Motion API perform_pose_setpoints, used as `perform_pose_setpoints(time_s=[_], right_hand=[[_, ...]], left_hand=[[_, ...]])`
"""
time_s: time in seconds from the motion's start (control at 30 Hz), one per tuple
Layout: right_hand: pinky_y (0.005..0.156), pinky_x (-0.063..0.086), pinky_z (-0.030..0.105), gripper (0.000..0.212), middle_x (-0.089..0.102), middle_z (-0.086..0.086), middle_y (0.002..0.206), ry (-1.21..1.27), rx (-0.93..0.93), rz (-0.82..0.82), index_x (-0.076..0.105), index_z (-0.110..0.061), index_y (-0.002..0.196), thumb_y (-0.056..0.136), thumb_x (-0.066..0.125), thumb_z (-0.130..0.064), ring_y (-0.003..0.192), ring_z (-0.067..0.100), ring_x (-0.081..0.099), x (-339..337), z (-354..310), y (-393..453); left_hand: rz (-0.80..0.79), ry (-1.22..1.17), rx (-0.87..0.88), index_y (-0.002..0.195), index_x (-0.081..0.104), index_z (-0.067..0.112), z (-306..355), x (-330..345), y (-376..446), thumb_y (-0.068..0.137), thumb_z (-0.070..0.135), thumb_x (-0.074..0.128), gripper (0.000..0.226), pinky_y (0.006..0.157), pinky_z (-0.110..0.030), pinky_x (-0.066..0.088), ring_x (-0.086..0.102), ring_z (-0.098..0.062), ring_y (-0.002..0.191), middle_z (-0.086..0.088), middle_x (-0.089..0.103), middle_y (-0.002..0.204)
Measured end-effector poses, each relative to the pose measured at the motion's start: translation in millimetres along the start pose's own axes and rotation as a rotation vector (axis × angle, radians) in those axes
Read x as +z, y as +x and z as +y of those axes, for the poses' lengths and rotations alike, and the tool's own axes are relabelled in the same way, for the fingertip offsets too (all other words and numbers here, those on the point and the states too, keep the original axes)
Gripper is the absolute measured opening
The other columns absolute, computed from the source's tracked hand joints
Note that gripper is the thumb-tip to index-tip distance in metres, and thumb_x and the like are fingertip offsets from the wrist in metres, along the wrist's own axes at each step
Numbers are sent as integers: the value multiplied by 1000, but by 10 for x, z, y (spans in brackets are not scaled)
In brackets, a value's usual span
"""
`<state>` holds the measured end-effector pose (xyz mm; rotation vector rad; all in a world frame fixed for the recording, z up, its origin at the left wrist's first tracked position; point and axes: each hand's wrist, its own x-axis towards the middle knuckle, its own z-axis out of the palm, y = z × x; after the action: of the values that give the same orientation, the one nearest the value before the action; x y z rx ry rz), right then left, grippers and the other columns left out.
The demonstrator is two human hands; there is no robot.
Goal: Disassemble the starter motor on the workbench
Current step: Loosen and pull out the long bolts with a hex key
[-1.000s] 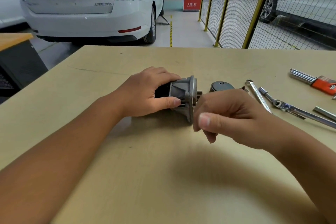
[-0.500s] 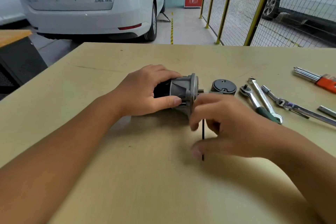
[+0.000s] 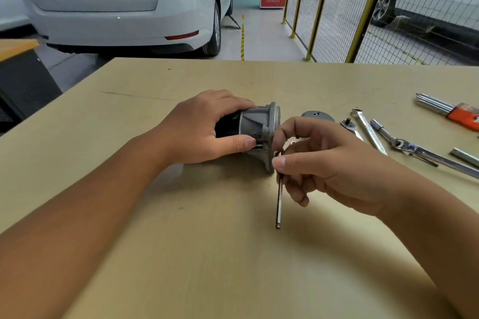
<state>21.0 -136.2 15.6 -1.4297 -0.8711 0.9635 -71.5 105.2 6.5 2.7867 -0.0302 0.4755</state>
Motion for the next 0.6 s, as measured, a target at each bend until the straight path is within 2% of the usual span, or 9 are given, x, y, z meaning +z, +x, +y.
perform_pose_setpoints(time_s=[0.13,0.2,0.33,0.47,0.53,0.6], right_hand=[[45,45,32,29,60,24,69,80,46,148,58,-10,103,78,63,1,47,27,50,35,19,37],[43,39,30,32,64,25,71,51,69,237,57,-9,110,83,58,7,46,25,47,10,33,54],[40,30,22,10,69,20,73,-111,95,275,67,-8,99,94,62,-1,44,20,41,-73,2,57],[41,34,16,11,72,16,71,-233,33,349,73,-13,91,94,65,-6,45,8,48,-194,-80,34],[40,30,20,10,71,17,71,-213,0,383,72,-14,96,94,65,-6,45,10,43,-242,-114,15],[40,31,23,13,70,20,74,-89,-39,376,69,-10,106,96,64,-3,46,14,40,-247,-115,3]], left_hand=[[2,-5,-7,140,62,29,-6,4,-1,81,75,55,75,93,-47,51,60,-18,112,10,66,122],[2,-4,-6,140,62,30,-13,10,0,81,76,55,75,93,-47,51,60,-18,112,10,66,122],[7,-8,-4,140,62,31,-25,14,3,81,76,56,74,93,-47,51,60,-17,112,12,66,122],[6,-12,-7,141,61,32,-28,10,0,81,76,56,74,94,-47,51,59,-15,112,13,65,122],[5,-15,-8,141,61,33,-25,10,-2,81,76,55,74,94,-46,51,59,-14,113,13,65,123],[7,-17,-8,140,61,33,-21,8,-3,81,76,56,74,94,-46,51,59,-14,114,13,65,124]])
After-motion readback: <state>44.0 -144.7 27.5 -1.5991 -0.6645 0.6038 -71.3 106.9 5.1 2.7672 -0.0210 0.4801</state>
